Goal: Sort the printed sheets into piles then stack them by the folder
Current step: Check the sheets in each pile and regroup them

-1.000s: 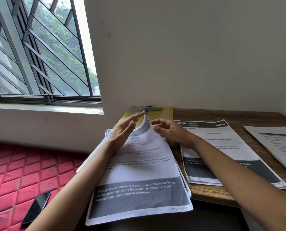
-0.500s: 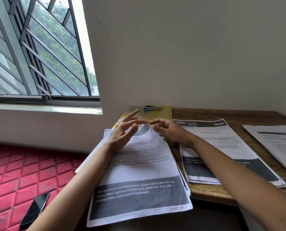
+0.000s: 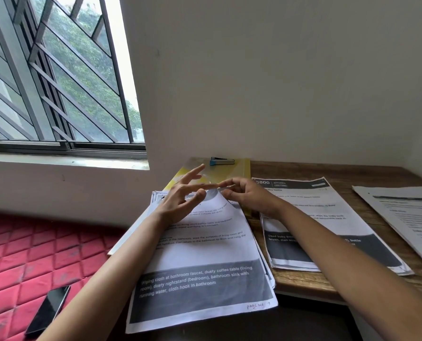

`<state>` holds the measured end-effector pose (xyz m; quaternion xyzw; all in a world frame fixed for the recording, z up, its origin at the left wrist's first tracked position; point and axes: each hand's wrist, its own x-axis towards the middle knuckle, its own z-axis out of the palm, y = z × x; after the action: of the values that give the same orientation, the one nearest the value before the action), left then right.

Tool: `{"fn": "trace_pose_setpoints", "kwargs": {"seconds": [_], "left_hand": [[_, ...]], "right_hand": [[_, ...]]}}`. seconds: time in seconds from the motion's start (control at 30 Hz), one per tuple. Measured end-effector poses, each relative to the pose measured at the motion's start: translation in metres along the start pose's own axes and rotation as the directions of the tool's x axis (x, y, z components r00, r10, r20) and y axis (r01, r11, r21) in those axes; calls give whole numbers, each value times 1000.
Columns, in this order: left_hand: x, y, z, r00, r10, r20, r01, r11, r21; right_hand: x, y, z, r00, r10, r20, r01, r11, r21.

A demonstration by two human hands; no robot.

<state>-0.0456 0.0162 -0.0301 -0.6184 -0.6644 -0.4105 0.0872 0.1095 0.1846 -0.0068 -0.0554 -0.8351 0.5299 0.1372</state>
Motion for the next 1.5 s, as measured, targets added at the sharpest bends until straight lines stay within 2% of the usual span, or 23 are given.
{"fn": "trace_pose_setpoints", "kwargs": {"seconds": [0.07, 0.17, 0.23, 0.27, 0.33, 0.37, 0.47, 0.5, 0.63, 0.73, 0.93, 1.03, 1.17, 1.27, 1.33, 1.43, 1.5], "left_hand": [[1, 2, 1, 1000, 7, -5, -8, 1000, -24], [4, 2, 5, 992, -27, -123, 18, 997, -75], [8, 3, 7, 970, -159, -185, 119, 970, -212], [11, 4, 8, 952, -253, -174, 191, 932, -307], [17, 5, 10, 905, -417, -84, 352, 844, -404], [19, 3, 11, 890, -455, -39, 410, 835, -367], [22, -8, 15, 909, -417, 28, 417, 903, -104], [23, -9, 15, 912, -407, 53, 410, 909, -73], [30, -12, 8, 910, -404, 96, 409, 911, -49], [34, -16, 2, 913, -399, 84, 400, 916, 6], [30, -27, -3, 903, -427, 49, 423, 903, 74], [27, -29, -4, 902, -432, 6, 431, 901, 53], [29, -24, -11, 910, -410, -66, 411, 911, 14], [29, -22, -15, 917, -390, -81, 389, 921, -22], [28, -24, -16, 917, -389, -92, 388, 921, -29], [24, -26, -15, 909, -398, -121, 397, 917, -30], [22, -32, -15, 913, -379, -154, 395, 914, 90]], "right_hand": [[0, 0, 0, 1000, 10, -8, -10, 1000, -20], [2, 1, -1, 999, 13, -34, -14, 999, -44], [3, 3, 0, 998, 7, -56, -10, 999, -53], [4, 3, 0, 998, 2, -66, -6, 998, -56], [6, 4, 1, 996, -12, -86, 8, 999, -51], [7, 3, 2, 995, -18, -98, 13, 999, -52], [10, 2, 3, 991, -18, -132, 12, 999, -45], [10, 2, 3, 990, -23, -142, 17, 999, -46], [12, 8, 0, 966, 23, -257, -21, 1000, 13], [13, 9, -2, 957, 74, -281, -47, 994, 102], [13, 9, -2, 931, 79, -357, -4, 979, 206], [11, 7, -4, 943, 75, -324, -11, 981, 195], [8, -3, -14, 985, 83, -153, -73, 995, 70], [3, -9, -22, 990, 115, -84, -116, 993, -3], [1, -11, -22, 989, 127, -79, -129, 992, -11], [4, -15, -17, 981, 131, -145, -127, 991, 36], [4, -21, -14, 966, 135, -222, -113, 987, 110]]}}
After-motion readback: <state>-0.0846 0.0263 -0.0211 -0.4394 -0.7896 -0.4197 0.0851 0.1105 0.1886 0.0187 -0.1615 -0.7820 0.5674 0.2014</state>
